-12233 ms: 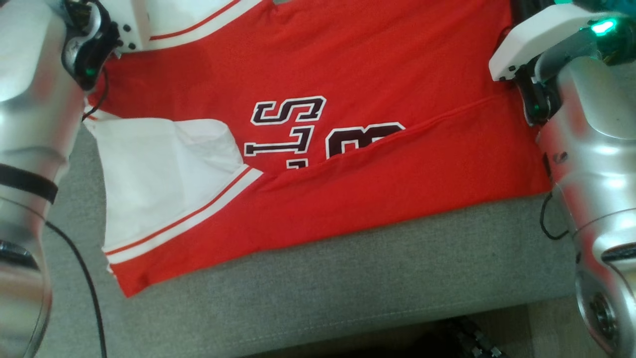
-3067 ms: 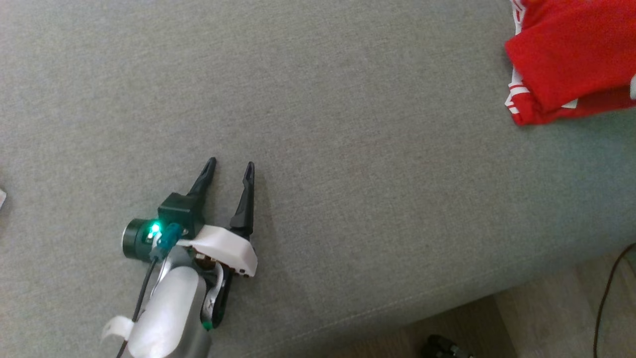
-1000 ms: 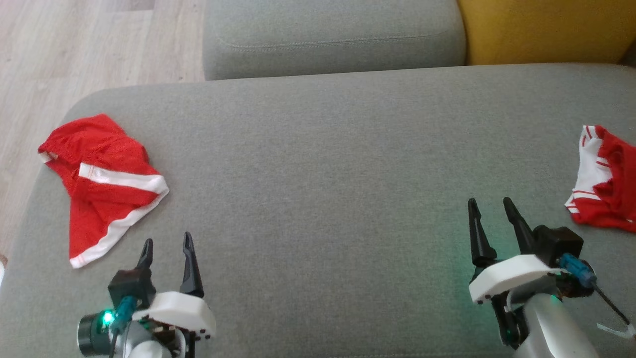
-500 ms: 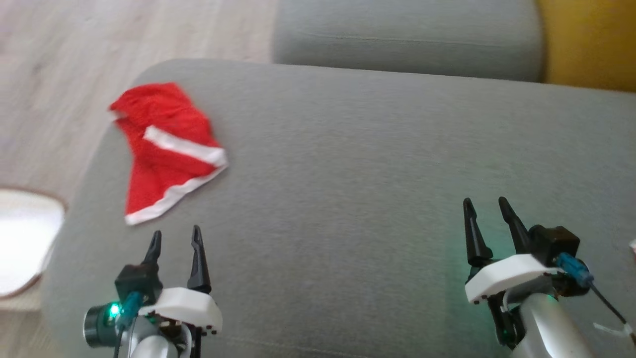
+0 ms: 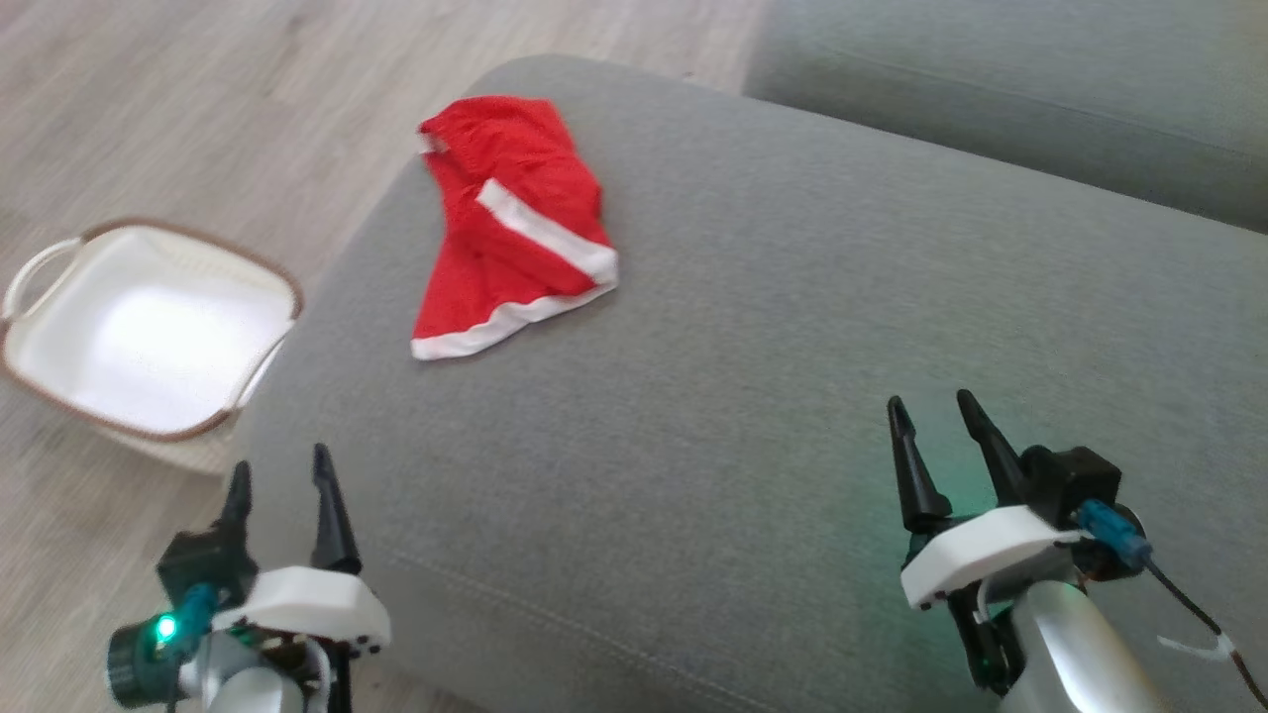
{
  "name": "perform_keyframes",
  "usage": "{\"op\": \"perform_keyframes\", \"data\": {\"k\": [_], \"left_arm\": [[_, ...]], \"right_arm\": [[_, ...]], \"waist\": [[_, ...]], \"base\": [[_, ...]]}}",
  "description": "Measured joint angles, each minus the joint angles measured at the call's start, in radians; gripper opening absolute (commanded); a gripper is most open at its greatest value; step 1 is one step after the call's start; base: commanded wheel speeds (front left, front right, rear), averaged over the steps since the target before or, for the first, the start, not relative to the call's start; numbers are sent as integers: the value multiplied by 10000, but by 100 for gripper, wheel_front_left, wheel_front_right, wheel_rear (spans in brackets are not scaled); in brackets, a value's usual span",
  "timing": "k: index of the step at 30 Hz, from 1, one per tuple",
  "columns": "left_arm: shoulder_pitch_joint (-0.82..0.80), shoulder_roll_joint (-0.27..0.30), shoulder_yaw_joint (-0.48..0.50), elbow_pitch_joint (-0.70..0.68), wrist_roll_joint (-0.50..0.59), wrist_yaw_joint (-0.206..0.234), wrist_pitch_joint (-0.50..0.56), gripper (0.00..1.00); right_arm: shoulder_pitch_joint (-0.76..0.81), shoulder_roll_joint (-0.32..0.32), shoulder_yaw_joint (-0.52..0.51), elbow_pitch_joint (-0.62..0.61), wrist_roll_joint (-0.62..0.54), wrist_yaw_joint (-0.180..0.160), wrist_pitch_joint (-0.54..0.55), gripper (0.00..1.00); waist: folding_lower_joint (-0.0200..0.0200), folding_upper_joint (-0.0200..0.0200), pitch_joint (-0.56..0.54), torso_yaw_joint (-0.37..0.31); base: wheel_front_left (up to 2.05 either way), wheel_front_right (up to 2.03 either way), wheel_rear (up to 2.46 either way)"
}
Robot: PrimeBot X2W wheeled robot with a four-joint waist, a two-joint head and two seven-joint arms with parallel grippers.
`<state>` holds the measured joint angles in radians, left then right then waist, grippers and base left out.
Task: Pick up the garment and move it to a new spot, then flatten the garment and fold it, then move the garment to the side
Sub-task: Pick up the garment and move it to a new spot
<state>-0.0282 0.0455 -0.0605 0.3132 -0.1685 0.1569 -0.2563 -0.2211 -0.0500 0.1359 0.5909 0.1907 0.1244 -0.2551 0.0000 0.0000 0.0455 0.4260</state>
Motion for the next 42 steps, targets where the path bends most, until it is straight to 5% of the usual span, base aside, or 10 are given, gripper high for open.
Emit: {"op": "perform_keyframes", "data": {"k": [8, 16, 21, 28, 35, 42], "left_arm": [[35, -2, 401, -27, -19, -2, 0, 100], [-19, -15, 523, -50, -506, -418, 0, 100], [-825, -52, 1074, 357, -629, -719, 0, 100], [-2981, 81, 1708, 1582, -631, -1687, -2, 100], [-5212, 621, 1732, 3068, -619, -2483, -2, 100], [-6810, 1429, 1569, 4886, -633, -2803, -2, 100]], "right_arm": [[-280, 0, 226, 42, 31, 0, 0, 100], [-497, -4, 412, -21, 15, 0, 0, 100], [-887, -10, 591, -207, -132, 0, 0, 100], [-1276, -27, 817, -472, -439, 0, 0, 100], [-1856, -59, 1174, -1062, -606, 0, 0, 100], [-2188, -81, 1551, -1576, -677, 0, 0, 100]], "waist": [[0, 0, 316, 532], [0, 0, 654, 311], [0, 0, 1026, -113], [1, 0, 1792, -824], [2, 0, 2674, -1584], [3, -1, 3375, -2438]], "base": [[0, 0, 0], [0, 0, 0], [0, 0, 0], [0, 0, 0], [0, 0, 0], [0, 0, 0]]}}
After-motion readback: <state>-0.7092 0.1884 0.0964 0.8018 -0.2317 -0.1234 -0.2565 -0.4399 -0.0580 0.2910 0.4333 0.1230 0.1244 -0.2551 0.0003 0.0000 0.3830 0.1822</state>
